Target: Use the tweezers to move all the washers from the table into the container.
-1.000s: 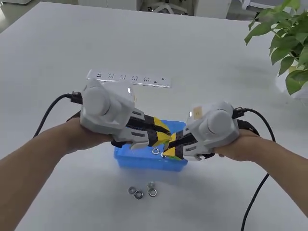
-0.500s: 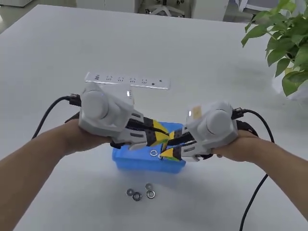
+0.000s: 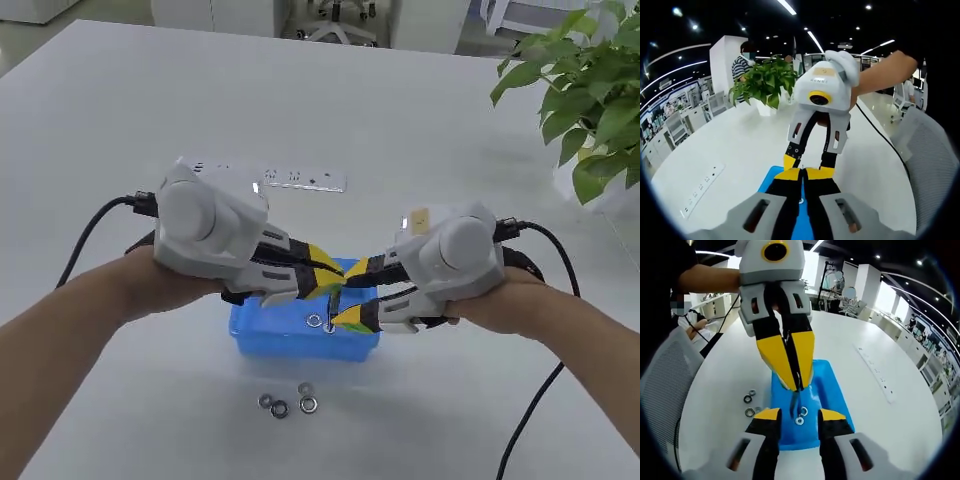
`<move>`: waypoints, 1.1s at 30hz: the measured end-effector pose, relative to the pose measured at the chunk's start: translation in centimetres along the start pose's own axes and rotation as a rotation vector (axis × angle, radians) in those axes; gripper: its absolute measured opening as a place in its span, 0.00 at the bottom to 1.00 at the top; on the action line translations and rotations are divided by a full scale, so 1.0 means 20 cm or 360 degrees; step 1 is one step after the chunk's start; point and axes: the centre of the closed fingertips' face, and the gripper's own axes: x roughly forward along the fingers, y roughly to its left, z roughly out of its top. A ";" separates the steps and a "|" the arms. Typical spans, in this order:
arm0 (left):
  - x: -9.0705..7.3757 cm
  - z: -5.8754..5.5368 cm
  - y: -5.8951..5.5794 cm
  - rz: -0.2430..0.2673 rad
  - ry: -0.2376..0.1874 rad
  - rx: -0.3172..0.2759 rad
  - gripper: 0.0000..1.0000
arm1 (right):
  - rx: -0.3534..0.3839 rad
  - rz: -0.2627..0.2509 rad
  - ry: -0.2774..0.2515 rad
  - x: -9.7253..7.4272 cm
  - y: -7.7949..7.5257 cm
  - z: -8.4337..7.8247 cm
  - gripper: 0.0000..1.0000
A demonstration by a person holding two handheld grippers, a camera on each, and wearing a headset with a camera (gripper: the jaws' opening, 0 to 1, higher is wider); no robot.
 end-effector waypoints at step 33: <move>-0.22 0.11 -0.08 0.0083 0.0020 -0.0017 0.05 | 0.0185 -0.0187 -0.0003 -0.28 0.18 -0.03 0.55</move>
